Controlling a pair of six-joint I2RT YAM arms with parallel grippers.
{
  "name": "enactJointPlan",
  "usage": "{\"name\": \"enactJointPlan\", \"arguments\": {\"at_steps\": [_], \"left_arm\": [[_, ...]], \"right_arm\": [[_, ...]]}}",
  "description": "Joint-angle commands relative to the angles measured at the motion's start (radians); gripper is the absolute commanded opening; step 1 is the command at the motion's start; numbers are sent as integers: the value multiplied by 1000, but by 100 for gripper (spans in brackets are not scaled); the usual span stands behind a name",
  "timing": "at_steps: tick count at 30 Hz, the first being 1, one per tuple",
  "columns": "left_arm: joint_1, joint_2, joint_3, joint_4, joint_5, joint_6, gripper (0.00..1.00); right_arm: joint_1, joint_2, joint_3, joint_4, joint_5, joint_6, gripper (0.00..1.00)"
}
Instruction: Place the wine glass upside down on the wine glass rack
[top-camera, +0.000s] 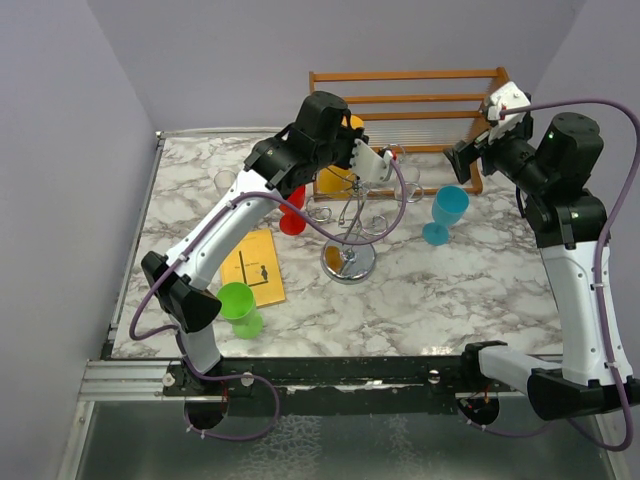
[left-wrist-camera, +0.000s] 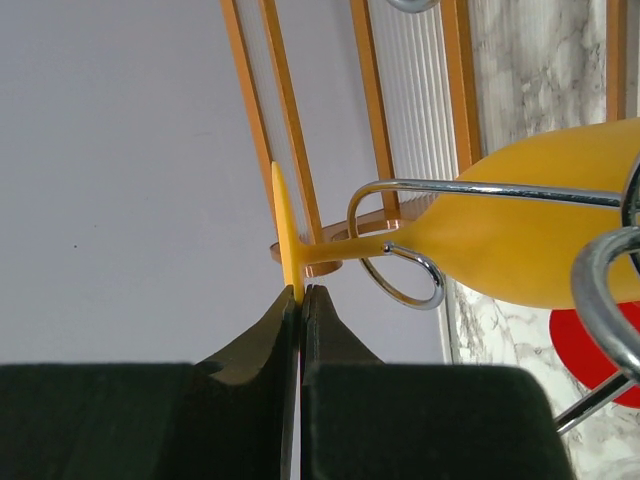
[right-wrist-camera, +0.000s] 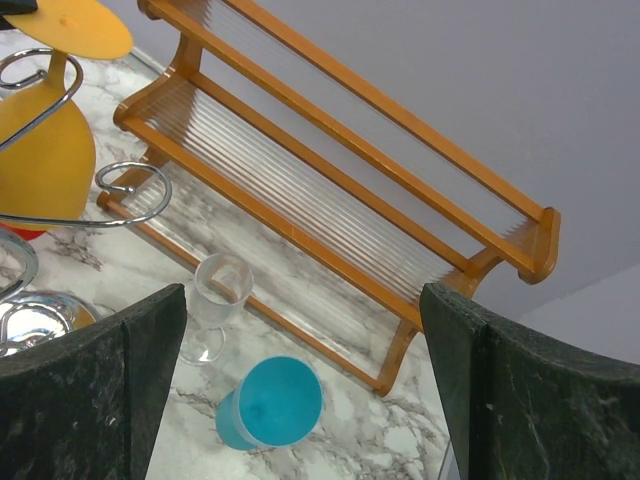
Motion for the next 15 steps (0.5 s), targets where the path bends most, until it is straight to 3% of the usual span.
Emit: {"name": "enactJointPlan", "arguments": {"at_steps": [1, 15], "left_arm": [[-5, -26, -29, 36, -59, -4, 0], [-4, -67, -49, -41, -11, -60, 0]], "right_arm": [[-11, -26, -15, 33, -18, 8, 100], [-13, -27, -33, 42, -14, 2, 100]]}}
